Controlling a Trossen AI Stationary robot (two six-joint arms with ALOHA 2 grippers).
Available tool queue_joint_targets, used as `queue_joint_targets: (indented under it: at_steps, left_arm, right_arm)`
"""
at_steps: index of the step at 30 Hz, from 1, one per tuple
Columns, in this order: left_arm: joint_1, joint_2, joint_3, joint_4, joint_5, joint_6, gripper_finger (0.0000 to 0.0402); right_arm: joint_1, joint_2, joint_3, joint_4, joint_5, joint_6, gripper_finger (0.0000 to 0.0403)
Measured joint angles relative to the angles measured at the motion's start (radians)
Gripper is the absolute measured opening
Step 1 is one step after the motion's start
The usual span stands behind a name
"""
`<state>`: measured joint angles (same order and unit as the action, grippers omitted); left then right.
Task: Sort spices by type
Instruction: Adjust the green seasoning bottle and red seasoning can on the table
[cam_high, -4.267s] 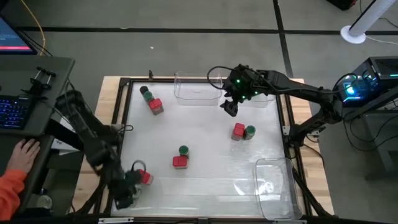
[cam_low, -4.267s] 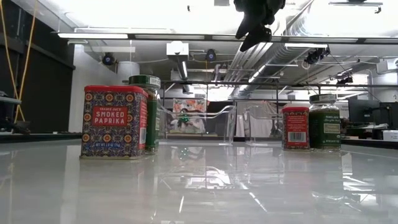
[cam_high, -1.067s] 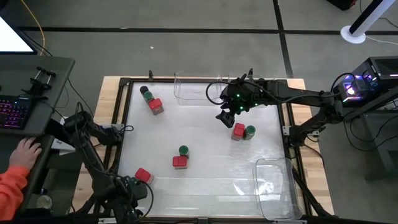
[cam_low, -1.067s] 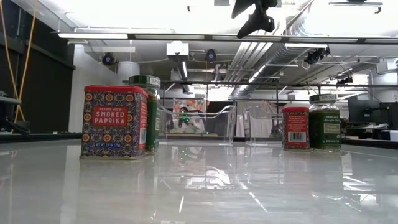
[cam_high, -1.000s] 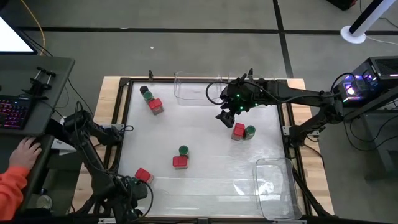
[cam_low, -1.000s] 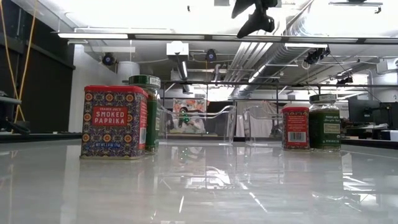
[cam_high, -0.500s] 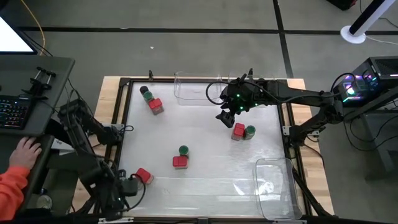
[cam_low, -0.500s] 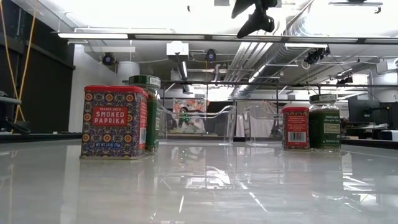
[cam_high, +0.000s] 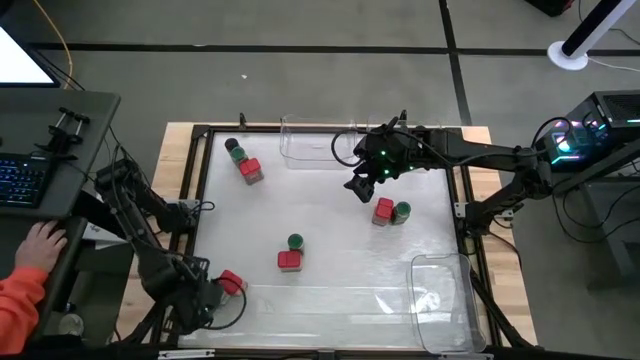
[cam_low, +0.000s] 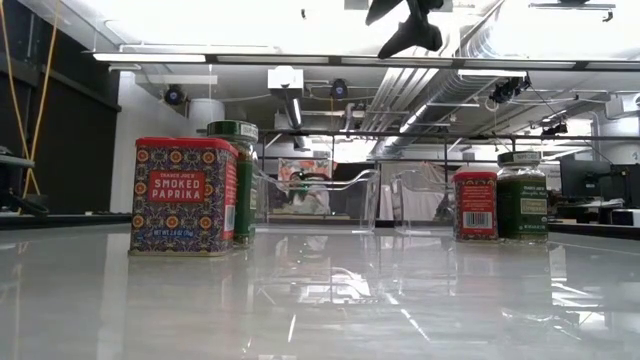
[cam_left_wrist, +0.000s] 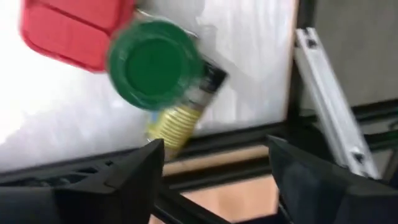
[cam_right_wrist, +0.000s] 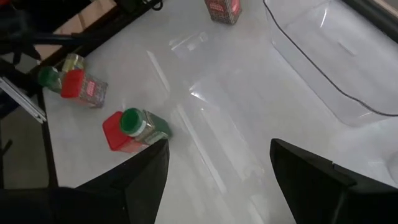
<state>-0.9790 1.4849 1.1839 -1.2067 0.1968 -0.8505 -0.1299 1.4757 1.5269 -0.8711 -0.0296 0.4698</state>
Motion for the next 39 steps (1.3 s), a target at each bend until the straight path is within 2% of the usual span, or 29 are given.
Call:
queue_joint_targets:
  at_steps: [3, 10, 16, 29, 39]
  left_arm:
    - [0.005, 0.000, -0.044, 0.002, -0.003, 0.043, 0.0296]
    - [-0.002, 0.000, -0.128, 0.015, 0.002, 0.123, 0.0299]
    - [-0.007, 0.000, -0.166, 0.125, -0.001, 0.198, 0.0300]
    - [-0.007, 0.000, -0.262, 0.187, -0.006, 0.208, 0.0299]
    - [-0.012, 0.000, -0.270, 0.238, -0.005, 0.268, 0.0299]
  right_arm:
    - [0.000, 0.000, 0.000, 0.009, 0.000, 0.014, 0.0275]
    - [0.002, 0.000, 0.000, 0.016, 0.000, 0.031, 0.0275]
    - [0.002, 0.000, 0.000, 0.016, 0.000, 0.031, 0.0275]
    - [0.002, 0.000, 0.000, 0.016, 0.000, 0.048, 0.0275]
    - [0.002, 0.000, 0.000, 0.016, 0.000, 0.048, 0.0275]
